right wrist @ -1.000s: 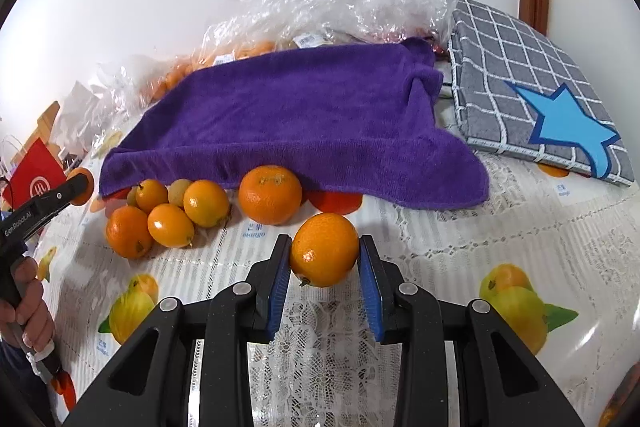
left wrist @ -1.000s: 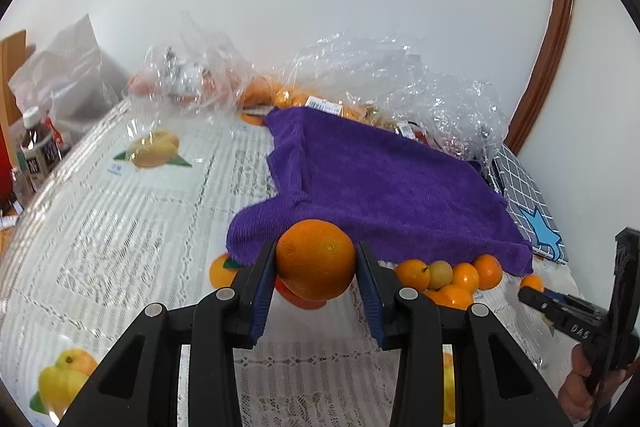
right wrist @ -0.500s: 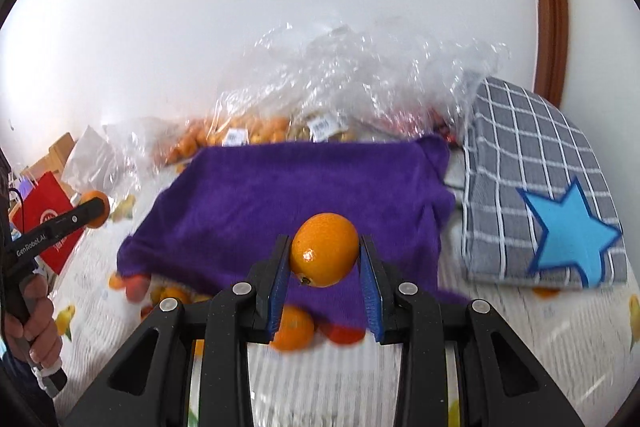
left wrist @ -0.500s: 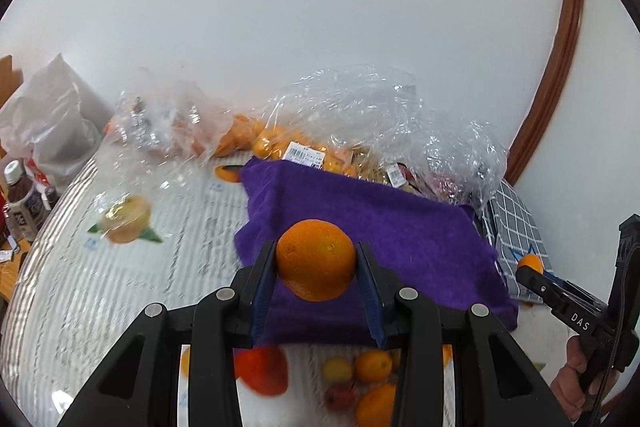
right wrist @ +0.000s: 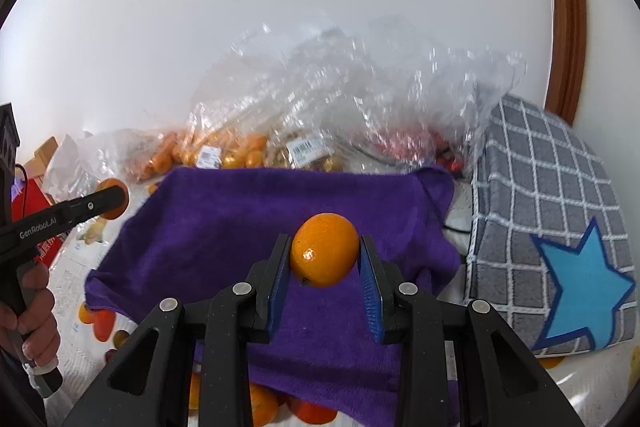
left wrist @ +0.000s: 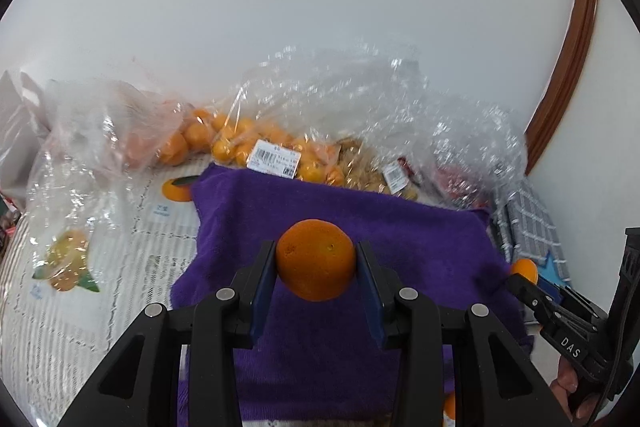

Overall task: Organize fruits
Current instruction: 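Lift both held oranges onto the purple towel and open both grippers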

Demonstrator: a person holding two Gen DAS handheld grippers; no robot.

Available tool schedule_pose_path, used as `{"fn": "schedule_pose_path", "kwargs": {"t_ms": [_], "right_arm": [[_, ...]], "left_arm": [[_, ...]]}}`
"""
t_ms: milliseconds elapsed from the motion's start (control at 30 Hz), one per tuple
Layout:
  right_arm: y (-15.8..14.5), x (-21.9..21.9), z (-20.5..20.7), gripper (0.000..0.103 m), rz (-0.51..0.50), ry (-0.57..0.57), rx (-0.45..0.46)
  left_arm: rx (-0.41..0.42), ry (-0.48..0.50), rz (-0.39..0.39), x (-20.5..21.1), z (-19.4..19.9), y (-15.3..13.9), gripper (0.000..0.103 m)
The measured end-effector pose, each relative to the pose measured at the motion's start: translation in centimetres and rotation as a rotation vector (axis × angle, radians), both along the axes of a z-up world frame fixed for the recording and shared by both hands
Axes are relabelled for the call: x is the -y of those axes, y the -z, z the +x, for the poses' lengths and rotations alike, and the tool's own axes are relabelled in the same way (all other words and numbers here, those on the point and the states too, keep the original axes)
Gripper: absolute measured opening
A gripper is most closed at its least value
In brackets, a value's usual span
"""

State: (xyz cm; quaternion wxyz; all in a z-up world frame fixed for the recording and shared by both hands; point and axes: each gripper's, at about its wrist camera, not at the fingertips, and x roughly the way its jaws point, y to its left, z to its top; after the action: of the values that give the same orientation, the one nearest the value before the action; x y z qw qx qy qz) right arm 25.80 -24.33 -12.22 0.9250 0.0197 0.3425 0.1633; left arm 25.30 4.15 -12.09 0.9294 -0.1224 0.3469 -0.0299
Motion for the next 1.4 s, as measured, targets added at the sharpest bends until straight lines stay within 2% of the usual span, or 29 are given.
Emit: {"fn": "schedule_pose_path", "kwargs": {"t_ms": [200,500,667,733,767,867,933,967,1033,1100,1167,1333,1400], "right_arm": [[2.8,-0.2,1.8,0.033,-0.019,-0.005,-0.079],[5.2,-1.3,2.7,0.033,-0.098,-0.023,-0.129],[5.9,-1.4,2.9,0.034,-0.099,-0.022,-0.156],[6.0,-1.5,2.9,0.037,-0.101,-0.017,-0.156],[6.0,-1.5,2.8,0.042,-0.098,-0.016,-0.159],[5.8,-1.4,2.7,0.051,-0.083,-0.01,-0.159],[5.3,-1.3,2.2,0.055,-0.079,0.003,-0.147],[4.9,-1.2,1.9,0.06,-0.077,0.01,-0.139],[4.1,-1.2,1.2,0.067,-0.08,0.02,-0.127],[3.1,-1.2,0.3,0.067,-0.092,0.024,-0.114],[1.9,-1.1,-1.4,0.072,-0.089,0.042,-0.078],[0.0,-0.3,-5.0,0.073,-0.051,0.06,-0.029],[-0.7,-0.1,-6.3,0.073,-0.077,0.08,-0.011]], "left_arm": [[-0.104,0.019,0.024,0.7,2.9,2.3,0.037],[-0.175,0.029,0.047,1.2,4.4,4.7,0.037],[-0.212,0.036,0.033,1.1,4.5,5.4,0.038],[-0.221,0.04,0.027,0.9,4.5,5.7,0.038],[-0.222,0.041,0.025,0.9,4.4,5.7,0.038],[-0.225,0.034,0.036,0.7,3.7,5.0,0.041],[-0.198,0.035,0.06,0.6,2.6,3.9,0.05],[-0.187,0.035,0.069,0.5,2.2,3.5,0.053],[-0.154,0.034,0.09,0.3,0.8,2.2,0.055],[-0.13,0.034,0.094,0.3,-0.5,1.2,0.055],[-0.111,0.029,0.093,0.3,-1.9,0.3,0.055],[-0.079,0.019,0.125,1.0,-5.3,-1.6,0.055],[-0.069,0.028,0.135,1.2,-6.5,-2.1,0.055]]}}
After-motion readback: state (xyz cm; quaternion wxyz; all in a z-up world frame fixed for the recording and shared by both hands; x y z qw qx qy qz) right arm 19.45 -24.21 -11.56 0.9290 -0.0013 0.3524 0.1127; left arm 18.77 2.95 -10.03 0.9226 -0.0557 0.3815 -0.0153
